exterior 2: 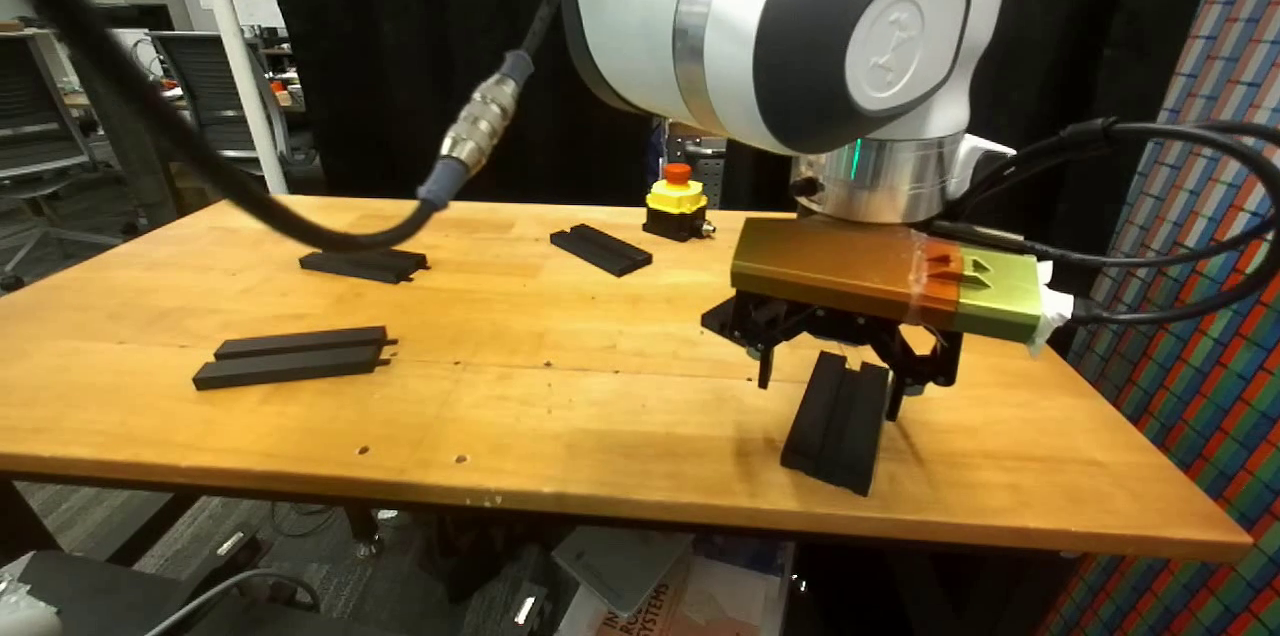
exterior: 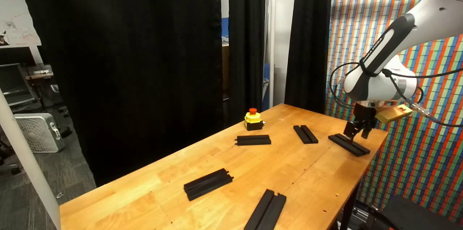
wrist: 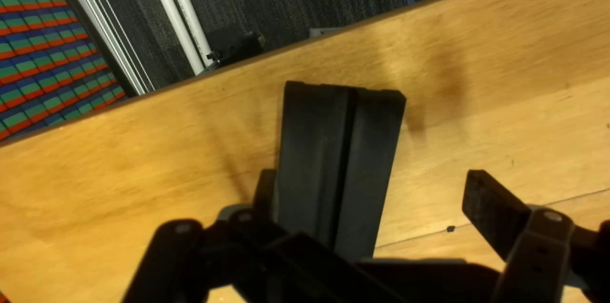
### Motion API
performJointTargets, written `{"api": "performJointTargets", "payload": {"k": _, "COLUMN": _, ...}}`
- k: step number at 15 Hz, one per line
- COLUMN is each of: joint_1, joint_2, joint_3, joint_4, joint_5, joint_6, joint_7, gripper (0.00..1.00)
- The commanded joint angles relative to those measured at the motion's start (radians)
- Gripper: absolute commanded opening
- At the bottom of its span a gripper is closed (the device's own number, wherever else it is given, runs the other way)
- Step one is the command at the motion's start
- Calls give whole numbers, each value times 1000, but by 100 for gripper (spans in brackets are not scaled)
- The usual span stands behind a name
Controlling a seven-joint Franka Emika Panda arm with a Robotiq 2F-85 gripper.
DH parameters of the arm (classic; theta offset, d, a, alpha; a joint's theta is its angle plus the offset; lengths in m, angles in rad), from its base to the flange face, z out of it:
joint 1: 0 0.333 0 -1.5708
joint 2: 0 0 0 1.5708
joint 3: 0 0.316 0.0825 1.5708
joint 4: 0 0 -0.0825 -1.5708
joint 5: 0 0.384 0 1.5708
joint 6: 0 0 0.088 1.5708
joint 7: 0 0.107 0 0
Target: Arrange the black objects together on the table
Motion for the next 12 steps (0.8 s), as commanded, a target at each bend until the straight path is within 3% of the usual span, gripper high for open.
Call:
{"api": "performJointTargets", "payload": {"k": 1, "joint_1": -52, "joint_2": 100, "joint_3": 53, "joint_4": 78, "joint_5": 114, "joint_6": 7, "joint_7": -101, "gripper": 100}}
{"api": "performJointTargets", "payload": {"k": 5, "joint_1": -112, "joint_2": 180, "joint_3": 114, "joint_4": 132, "joint_5": 173, "joint_6": 1, "joint_7": -152, "gripper": 100}}
{"api": "performJointTargets", "payload": {"k": 10, "joint_1": -169, "joint_2": 253, "joint_3": 172, "joint_4": 178, "joint_5": 158, "joint_6": 16, "joint_7": -151, "gripper": 100}}
{"api": "performJointTargets", "payload": {"k": 11, "joint_1": -171, "joint_2": 261, "joint_3": 174, "joint_4": 182, "joint_5": 147, "joint_6": 24, "joint_7": -137, "gripper": 75}}
{"api": "performJointTargets", "payload": {"k": 12, "joint_1": -173, "joint_2": 263, "joint_3": 176, "joint_4": 182, "joint_5": 138, "joint_6": 28, "joint_7": -129, "gripper": 74}}
